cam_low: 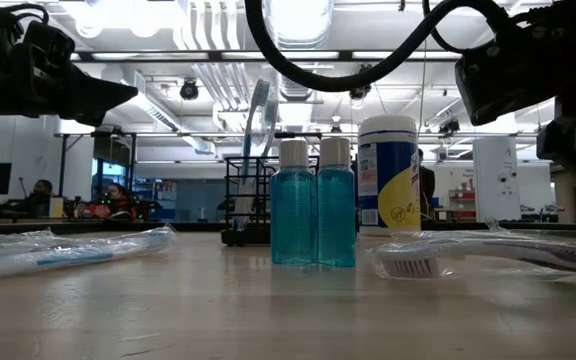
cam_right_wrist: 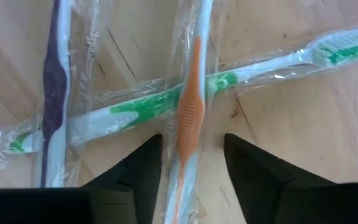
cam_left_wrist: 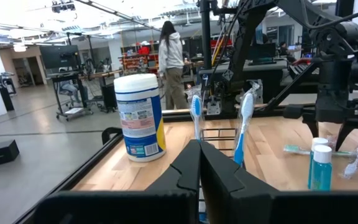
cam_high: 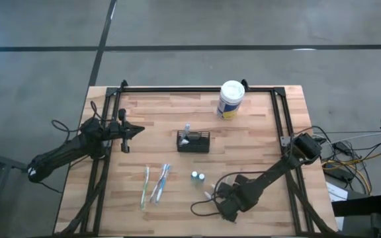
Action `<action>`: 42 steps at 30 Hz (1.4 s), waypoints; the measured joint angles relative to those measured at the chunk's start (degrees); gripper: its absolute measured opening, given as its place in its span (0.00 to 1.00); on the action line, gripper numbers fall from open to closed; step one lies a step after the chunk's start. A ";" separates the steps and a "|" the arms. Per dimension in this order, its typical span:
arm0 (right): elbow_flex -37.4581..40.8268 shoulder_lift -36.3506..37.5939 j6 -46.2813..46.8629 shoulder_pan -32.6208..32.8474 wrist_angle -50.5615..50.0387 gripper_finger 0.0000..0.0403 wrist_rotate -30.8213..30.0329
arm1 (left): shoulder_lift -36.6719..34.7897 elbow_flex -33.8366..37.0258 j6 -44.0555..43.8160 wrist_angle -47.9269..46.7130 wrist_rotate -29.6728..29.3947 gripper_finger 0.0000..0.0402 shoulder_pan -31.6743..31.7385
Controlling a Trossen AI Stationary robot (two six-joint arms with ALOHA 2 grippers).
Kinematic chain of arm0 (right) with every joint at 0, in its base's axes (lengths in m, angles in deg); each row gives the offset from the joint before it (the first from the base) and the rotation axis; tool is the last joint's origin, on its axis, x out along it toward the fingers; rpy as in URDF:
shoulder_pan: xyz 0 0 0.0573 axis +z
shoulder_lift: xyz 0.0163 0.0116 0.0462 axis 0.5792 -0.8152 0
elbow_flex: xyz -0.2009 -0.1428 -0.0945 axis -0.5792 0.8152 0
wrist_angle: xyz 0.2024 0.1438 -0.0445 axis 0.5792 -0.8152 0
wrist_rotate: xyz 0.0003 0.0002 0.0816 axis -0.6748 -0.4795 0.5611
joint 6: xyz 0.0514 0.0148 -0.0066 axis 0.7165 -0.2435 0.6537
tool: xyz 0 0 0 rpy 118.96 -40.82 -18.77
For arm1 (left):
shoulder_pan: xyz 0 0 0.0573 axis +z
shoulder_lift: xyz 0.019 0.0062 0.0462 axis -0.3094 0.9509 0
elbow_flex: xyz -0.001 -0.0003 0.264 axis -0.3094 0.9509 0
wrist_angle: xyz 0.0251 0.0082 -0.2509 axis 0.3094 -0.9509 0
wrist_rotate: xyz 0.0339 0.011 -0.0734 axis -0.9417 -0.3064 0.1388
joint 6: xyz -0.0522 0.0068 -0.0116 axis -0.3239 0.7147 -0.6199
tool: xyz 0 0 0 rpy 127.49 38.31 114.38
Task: Pick & Place toothbrushing station
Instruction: Put the orange toothbrush into the black wire organizer
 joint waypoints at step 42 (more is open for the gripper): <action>8.42 38.85 -46.66 0.84 20.62 0.04 -30.72 | 0.20 0.09 1.54 0.90 -1.73 0.02 0.00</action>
